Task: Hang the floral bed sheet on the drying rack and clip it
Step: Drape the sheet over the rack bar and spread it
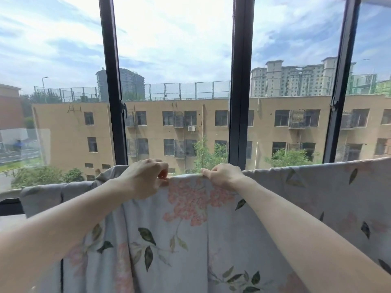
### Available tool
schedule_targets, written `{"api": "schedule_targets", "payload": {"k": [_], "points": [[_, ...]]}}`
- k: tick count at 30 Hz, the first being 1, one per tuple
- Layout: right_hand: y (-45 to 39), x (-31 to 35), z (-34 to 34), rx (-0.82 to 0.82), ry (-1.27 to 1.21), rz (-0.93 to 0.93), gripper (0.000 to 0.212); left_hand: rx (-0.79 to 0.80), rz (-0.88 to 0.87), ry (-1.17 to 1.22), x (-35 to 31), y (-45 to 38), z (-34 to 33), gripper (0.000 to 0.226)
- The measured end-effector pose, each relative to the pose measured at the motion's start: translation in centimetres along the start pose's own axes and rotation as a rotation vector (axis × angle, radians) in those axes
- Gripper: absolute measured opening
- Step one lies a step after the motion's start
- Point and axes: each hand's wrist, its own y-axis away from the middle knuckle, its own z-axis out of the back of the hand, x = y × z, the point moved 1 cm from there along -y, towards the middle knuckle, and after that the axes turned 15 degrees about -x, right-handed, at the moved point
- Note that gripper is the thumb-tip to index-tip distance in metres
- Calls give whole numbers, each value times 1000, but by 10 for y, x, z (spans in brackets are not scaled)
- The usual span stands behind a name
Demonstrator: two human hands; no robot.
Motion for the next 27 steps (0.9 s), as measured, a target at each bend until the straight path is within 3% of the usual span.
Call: {"api": "schedule_targets", "payload": {"k": [6,12,17,23,25,27], "points": [[-1,7,0,4,35,14,60,-1,43,-94,24,-8,13,23],[1,7,4,4,75,18,60,-69,353,-231,96,-1,44,15],[3,21,-3,-4,68,6,64,163,534,-138,79,-7,23,14],[6,11,9,-22,54,-7,54,228,310,331,-20,-39,-1,25],[9,8,12,-50,-19,-3,49,289,258,327,-52,-46,-21,18],[14,-1,16,-97,-121,9,39,282,238,204,-70,-47,-39,28]]}}
